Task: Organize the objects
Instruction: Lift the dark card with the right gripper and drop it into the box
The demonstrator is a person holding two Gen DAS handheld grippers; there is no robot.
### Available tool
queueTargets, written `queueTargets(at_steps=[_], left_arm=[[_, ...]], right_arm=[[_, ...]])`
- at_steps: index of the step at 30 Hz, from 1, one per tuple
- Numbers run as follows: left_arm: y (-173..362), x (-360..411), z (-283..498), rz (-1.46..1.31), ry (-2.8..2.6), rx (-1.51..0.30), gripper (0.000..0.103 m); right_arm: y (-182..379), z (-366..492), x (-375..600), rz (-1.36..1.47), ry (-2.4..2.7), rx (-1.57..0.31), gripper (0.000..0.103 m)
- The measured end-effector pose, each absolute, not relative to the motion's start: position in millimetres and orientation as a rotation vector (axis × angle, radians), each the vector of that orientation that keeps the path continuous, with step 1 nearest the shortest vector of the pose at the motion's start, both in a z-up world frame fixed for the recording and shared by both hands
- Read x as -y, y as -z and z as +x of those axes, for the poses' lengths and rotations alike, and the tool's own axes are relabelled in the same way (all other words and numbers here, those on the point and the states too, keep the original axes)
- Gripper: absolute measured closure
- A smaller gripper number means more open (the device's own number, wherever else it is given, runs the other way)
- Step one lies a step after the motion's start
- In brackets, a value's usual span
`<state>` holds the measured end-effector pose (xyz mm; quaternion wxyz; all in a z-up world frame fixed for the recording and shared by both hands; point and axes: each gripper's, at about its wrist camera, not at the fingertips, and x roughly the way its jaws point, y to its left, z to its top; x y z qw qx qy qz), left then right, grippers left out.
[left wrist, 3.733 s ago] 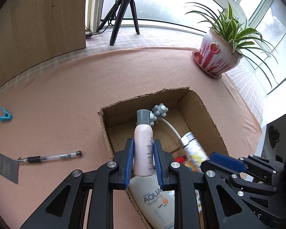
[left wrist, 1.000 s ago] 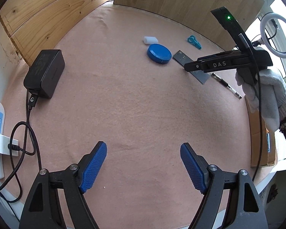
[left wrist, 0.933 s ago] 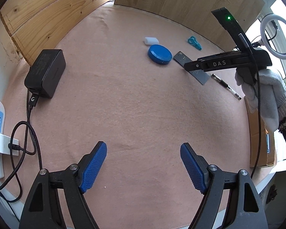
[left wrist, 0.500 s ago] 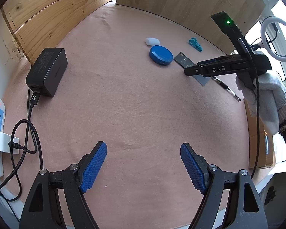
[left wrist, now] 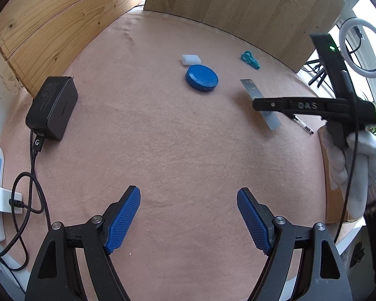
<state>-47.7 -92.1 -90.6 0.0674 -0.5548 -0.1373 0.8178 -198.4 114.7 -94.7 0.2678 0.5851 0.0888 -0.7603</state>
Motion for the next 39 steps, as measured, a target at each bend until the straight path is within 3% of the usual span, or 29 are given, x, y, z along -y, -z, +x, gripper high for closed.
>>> queueTargets(at_steps=[11, 20, 31, 39], left_arm=[[82, 60, -66, -1.629, -2.436, 0.314, 0.021], [86, 23, -80, -1.632, -2.390, 0.217, 0.021], [91, 2, -86, -1.650, -2.366, 0.179, 0.021], [90, -2, -86, -1.649, -2.371, 0.178, 0.021]], right_arm=[[43, -136, -189, 1.509, 2.268, 0.047, 0.055], [14, -94, -297, 1.536, 2.486, 0.151, 0.055], [24, -74, -394, 1.657, 2.671, 0.237, 0.055], [34, -76, -409, 1.687, 2.691, 0.235, 0.055]])
